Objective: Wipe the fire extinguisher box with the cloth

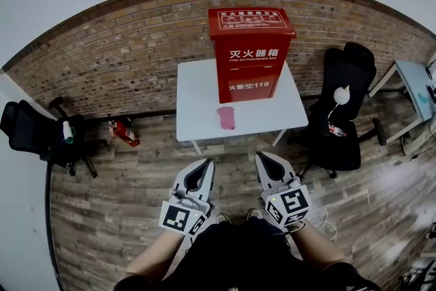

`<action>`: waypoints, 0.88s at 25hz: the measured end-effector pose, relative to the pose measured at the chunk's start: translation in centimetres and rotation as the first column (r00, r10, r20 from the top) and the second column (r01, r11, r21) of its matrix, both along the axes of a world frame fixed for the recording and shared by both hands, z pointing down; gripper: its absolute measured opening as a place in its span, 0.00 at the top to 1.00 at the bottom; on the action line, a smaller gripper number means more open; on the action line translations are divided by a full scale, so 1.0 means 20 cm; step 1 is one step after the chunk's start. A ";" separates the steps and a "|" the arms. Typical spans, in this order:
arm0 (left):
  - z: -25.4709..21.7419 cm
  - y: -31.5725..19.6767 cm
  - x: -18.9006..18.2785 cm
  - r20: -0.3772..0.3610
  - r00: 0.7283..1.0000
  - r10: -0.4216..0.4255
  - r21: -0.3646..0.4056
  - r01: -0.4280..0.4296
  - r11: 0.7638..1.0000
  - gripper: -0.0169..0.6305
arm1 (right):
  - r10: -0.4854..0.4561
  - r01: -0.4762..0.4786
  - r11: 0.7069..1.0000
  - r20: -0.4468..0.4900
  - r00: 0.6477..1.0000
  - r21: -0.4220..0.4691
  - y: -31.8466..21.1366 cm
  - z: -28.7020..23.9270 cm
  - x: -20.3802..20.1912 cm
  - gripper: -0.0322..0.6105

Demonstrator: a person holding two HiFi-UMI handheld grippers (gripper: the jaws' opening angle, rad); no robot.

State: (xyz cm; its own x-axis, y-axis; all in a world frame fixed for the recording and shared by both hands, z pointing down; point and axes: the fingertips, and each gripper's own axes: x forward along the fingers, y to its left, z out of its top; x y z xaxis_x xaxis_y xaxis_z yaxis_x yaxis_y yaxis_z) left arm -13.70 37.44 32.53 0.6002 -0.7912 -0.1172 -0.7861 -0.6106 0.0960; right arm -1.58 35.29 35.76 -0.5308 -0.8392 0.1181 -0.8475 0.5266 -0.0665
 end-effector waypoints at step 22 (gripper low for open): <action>0.01 -0.06 0.23 0.047 0.997 -0.068 -0.042 0.070 0.997 0.93 | -0.048 0.049 0.999 -0.040 0.998 0.015 -0.09 -0.03 0.26 0.92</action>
State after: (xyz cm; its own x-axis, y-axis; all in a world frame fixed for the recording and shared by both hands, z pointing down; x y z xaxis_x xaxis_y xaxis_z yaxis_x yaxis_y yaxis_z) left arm -9.08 36.19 32.79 0.5480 -0.8346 -0.0552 -0.8303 -0.5508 0.0846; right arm 3.63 33.57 35.24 -0.5659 -0.8147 0.1262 -0.8228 0.5677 -0.0249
